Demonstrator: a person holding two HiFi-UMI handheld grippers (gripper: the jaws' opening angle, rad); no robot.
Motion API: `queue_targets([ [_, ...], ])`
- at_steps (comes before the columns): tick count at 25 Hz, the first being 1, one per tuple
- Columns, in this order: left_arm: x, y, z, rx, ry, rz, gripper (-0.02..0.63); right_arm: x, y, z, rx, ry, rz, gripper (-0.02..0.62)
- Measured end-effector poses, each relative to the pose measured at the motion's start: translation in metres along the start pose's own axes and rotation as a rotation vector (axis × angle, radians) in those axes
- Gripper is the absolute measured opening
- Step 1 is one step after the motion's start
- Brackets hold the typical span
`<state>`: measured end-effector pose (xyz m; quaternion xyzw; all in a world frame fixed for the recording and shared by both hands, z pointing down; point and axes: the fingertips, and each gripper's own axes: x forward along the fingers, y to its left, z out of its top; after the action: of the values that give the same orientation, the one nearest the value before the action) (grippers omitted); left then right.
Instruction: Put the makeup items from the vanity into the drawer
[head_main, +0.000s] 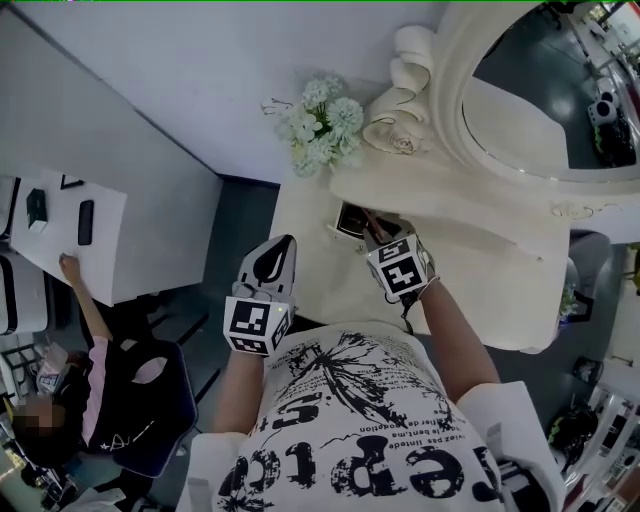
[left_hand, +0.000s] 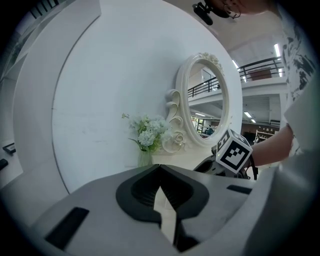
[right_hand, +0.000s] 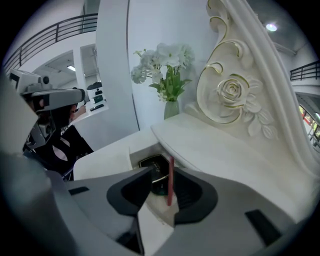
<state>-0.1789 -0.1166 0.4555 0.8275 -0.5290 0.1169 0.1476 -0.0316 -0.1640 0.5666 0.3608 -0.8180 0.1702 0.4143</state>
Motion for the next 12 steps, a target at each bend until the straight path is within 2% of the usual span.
queue_targets([
  [1,0.000,0.000,0.000,0.000,-0.001,-0.001,0.020,0.000,0.001,0.000,0.007,-0.003,0.006,0.139],
  [2,0.001,-0.001,0.001,0.000,-0.003,-0.003,0.019,-0.001,0.002,-0.001,0.017,-0.006,0.010,0.147],
  [8,0.006,-0.007,0.004,0.009,-0.008,-0.027,0.020,-0.010,-0.007,-0.004,0.072,-0.032,-0.025,0.147],
  [12,0.010,-0.014,0.008,0.019,-0.017,-0.051,0.020,-0.024,-0.015,-0.001,0.113,-0.088,-0.042,0.146],
])
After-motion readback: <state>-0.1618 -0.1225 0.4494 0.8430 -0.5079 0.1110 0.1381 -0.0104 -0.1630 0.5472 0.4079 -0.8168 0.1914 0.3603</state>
